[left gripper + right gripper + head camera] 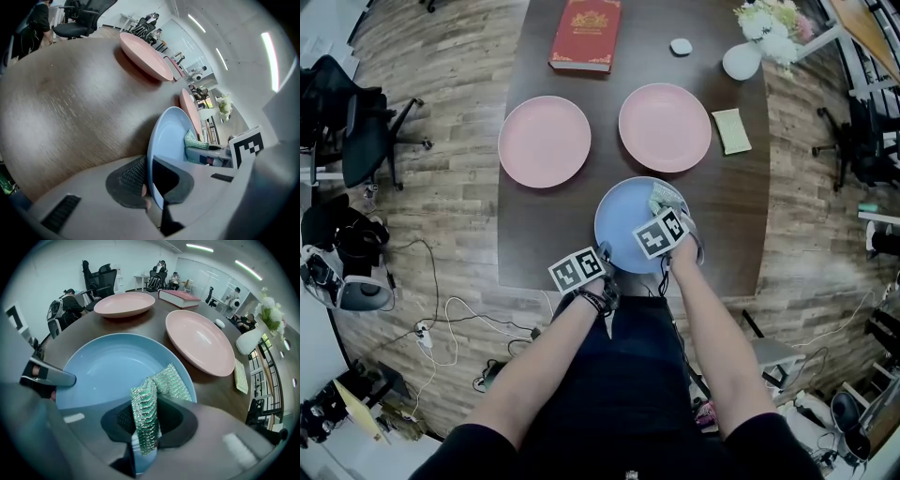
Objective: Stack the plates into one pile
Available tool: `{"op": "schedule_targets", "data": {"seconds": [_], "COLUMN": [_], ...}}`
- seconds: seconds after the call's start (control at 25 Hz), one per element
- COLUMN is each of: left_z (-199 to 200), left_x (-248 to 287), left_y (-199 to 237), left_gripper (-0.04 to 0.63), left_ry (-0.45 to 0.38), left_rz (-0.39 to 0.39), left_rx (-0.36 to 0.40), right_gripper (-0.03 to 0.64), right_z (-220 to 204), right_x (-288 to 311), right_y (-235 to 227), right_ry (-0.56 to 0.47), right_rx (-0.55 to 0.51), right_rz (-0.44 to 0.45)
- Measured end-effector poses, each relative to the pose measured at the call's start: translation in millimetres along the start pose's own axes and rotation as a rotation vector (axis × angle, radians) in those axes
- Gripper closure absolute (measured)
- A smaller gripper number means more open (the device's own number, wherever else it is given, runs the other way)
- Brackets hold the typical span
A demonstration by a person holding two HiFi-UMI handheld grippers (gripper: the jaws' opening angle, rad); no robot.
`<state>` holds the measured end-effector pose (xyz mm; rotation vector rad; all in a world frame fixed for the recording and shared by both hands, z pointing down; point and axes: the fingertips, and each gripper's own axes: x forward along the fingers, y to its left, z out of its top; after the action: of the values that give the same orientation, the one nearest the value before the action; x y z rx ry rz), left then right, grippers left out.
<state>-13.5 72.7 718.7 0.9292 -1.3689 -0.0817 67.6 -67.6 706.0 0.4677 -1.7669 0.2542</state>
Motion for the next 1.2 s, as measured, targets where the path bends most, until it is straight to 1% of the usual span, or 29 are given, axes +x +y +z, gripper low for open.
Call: {"op": "schedule_targets", "data": {"seconds": [0.36,0.84,1.04,1.2], "left_z": [-0.6,-4.5,-5.6,-5.5], "left_x": [0.5,3.6,2.5,2.1], "left_y": [-1.4,-1.1,-0.5,-0.7], "left_gripper": [0.584,0.584,0.584,0.584], "left_ry": [0.017,0.06,0.067,0.069], "left_rz": [-0.012,-0.047,-0.055,-0.051], "left_rx": [0.018,0.043,0.049,0.054], "right_gripper": [0.534,0.535,0.534,0.534], "right_z": [-4.0,-1.4,6.5,15.4], "right_x": [-0.7,0.4,1.2,2.1], "right_y": [-0.9,-0.6,2.7,8.0], "right_ry": [-0.013,-0.032,-0.047,-0.069], "right_rx": [0.003,-0.021,-0.052,-0.104], "right_rz": [-0.002,0.044,0.051,0.068]}}
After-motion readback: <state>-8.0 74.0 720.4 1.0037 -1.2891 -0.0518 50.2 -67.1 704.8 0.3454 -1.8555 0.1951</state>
